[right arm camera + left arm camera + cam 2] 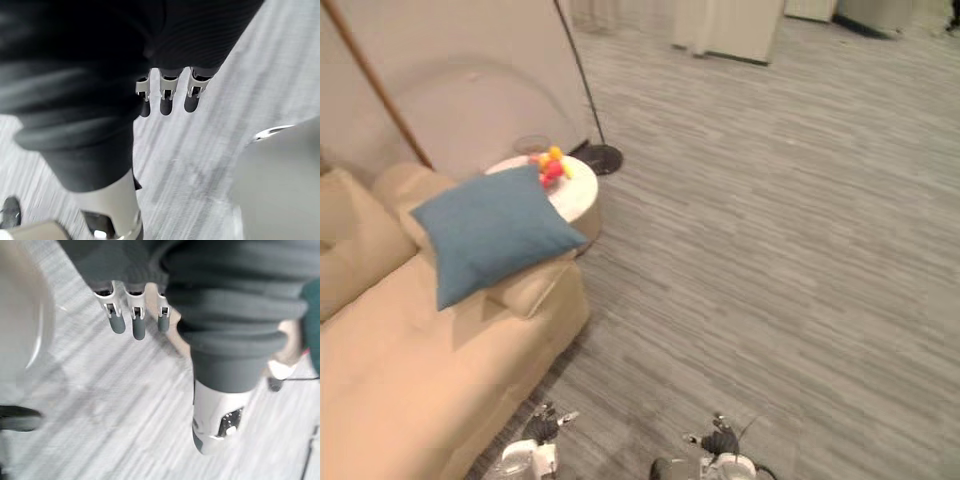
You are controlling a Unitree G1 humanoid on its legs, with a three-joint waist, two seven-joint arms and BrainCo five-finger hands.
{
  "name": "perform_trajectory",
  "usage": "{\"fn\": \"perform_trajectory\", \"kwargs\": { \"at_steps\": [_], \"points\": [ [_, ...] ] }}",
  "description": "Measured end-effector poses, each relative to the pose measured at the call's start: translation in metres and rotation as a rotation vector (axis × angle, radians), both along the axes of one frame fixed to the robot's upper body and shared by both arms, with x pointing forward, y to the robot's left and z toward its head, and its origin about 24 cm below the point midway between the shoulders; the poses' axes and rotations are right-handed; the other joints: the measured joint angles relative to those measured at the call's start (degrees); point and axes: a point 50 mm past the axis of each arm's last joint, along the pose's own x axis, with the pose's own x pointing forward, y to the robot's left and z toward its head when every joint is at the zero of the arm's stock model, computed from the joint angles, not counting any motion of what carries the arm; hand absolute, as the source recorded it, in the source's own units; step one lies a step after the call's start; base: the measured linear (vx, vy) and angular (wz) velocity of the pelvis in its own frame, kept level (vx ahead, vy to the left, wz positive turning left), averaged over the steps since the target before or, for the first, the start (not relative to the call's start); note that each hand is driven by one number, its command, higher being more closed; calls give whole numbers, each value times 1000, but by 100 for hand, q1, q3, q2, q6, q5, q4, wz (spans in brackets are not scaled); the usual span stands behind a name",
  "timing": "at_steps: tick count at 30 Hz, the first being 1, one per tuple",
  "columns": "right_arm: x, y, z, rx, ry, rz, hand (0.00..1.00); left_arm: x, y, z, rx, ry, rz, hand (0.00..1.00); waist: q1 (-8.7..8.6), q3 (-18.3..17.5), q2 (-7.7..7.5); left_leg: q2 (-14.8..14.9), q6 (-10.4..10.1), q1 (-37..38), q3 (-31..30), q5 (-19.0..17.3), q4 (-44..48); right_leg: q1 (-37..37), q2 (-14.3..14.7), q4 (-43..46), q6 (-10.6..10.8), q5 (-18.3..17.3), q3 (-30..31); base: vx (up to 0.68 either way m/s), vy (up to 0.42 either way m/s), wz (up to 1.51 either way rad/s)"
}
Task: Pick up cushions and gather them together orderly.
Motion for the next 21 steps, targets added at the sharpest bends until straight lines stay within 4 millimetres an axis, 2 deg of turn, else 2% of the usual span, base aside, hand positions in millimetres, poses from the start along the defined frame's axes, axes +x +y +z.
{"fn": "perform_trajectory", "kwargs": {
  "at_steps": [2,3,4,5,6,7,9,11,13,14,15,17,18,20,21],
  "points": [
    [3,2,1,8,-7,-1,0,3,-1,1,3,-5,-17,0,19,-16,-28,-328,184,-238,265,245,-1237,109,-200,-250,124,54,-132,252,44,46],
    [3,2,0,7,-6,-2,0,4,-2,1,5,-7,-28,0,51,-18,-19,-465,159,-256,277,541,-1796,114,-250,-271,172,64,-147,275,104,17],
    [3,2,0,6,1,0,0,5,-2,2,15,-11,-54,0,151,-19,-28,-663,262,-196,265,1318,-2382,109,-305,-302,278,70,-70,279,99,-4],
    [3,5,-1,12,8,11,0,4,0,0,27,1,-71,0,200,-112,-66,-828,344,-9,335,1468,-2692,127,-356,-447,370,146,93,357,142,-1],
    [5,10,-1,19,4,25,0,4,3,0,36,5,-78,0,193,-102,-118,-905,366,16,333,1473,-2763,218,-400,-607,444,198,170,288,126,13],
    [4,15,-2,31,12,34,0,4,8,0,53,8,-93,0,198,-84,-260,-1005,423,38,343,1440,-2733,341,-481,-781,466,213,231,214,120,16],
    [6,18,-3,37,17,44,0,2,15,0,73,19,-98,0,200,-95,-345,-1116,531,194,322,1359,-2739,477,-585,-685,481,214,231,203,92,17],
    [7,16,-2,32,14,46,0,0,17,-2,76,31,-99,0,189,-102,-274,-1154,555,446,199,1228,-2880,364,-657,-7,590,139,245,254,143,23],
    [7,16,-2,38,10,49,0,-4,16,-4,76,50,-127,0,120,-109,-292,-1342,600,892,-78,1115,-3213,-298,-1012,1978,826,-61,329,203,126,51],
    [7,16,-2,38,9,50,0,-4,16,-4,80,52,-140,0,98,-96,-290,-1383,631,948,-147,1095,-3230,-419,-1067,2291,842,-114,384,270,40,85],
    [6,17,-3,41,15,59,0,-8,22,-5,96,73,-162,0,7,-132,-368,-1437,652,1166,-347,1035,-3278,-662,-1081,2788,766,-440,496,225,-4,70],
    [5,18,-3,37,19,79,0,-12,27,-6,108,83,-163,0,-32,-139,-365,-1389,649,1295,-459,1035,-3346,-884,-998,2617,642,-610,464,206,-32,52],
    [5,18,-3,36,16,80,0,-13,28,-6,109,86,-162,0,-51,-148,-349,-1359,648,1305,-502,1035,-3345,-959,-946,2462,646,-622,472,193,-90,44],
    [11,13,0,20,0,83,0,-13,24,-7,100,87,-162,0,-98,-115,-195,-1085,513,1354,-763,957,-3332,-1294,-503,1408,572,-480,835,212,-136,46],
    [11,12,0,18,-1,83,0,-13,24,-7,99,89,-162,0,-99,-105,-180,-1033,495,1369,-794,949,-3327,-1326,-408,1201,565,-385,968,220,-199,50]
  ]
}}
